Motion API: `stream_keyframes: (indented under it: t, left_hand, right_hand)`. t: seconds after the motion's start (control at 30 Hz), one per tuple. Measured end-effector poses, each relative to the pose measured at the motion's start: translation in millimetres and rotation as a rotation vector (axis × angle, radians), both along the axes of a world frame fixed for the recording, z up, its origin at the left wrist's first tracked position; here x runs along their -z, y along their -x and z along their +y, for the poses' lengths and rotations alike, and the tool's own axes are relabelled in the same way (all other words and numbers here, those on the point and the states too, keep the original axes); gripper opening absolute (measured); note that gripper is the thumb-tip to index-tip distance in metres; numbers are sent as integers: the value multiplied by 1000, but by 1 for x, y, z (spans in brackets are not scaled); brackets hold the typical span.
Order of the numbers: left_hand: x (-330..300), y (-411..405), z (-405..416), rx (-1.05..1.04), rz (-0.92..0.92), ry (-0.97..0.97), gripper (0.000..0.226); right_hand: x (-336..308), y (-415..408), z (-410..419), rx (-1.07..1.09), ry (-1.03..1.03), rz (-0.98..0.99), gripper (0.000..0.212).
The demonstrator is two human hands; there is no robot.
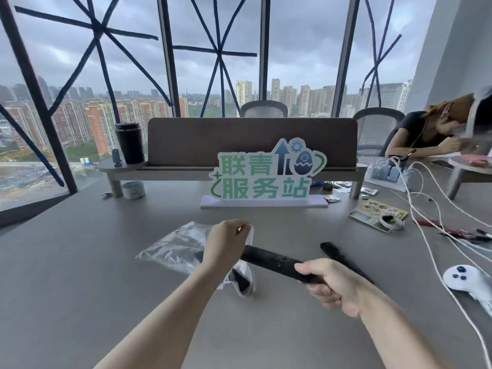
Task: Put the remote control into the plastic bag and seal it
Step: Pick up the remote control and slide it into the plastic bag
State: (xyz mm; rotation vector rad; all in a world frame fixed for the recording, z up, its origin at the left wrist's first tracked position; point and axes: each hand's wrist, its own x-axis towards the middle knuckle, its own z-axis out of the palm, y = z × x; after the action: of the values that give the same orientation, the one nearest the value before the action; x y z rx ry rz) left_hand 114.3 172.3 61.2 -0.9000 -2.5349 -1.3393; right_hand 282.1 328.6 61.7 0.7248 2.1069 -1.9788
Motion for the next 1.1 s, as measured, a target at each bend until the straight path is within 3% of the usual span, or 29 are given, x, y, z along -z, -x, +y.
stream_keyframes:
  t: [0.2,0.37,0.43,0.5,0.57,0.63,0.77,0.93,1.1]
  left_hand:
    - [-1,-11,0,-40,40,-10,25]
    - [13,-12,-15,-47,8,48,21]
    - [23,-13,-17,-44,-7,108,21]
    - [32,-14,-17,-36,-9,195,23]
    - [39,-16,-17,-36,-7,265,29]
    - [44,-18,-19,-47,-2,315,34]
    - [51,-19,-30,-68,0,346,29]
    - [50,-19,-35,-84,-15,272,29]
    - [43,-19,-31,-61,15,230,30]
  right_hand:
    - [35,41,-47,-11,-44,44,34]
    - [53,20,-8,459,-497,181,26]
    - [62,7,28,596,-764,92,16]
    - [68,-4,56,616,-948,-89,28]
    - [72,-12,73,579,-1021,-240,43]
    - [74,-14,78,544,-1054,-296,40]
    - [67,-11,81,460,-858,-260,24]
    - [34,-29,45,269,-175,-6,28]
    - [23,-11,-14,-77,-125,-25,26]
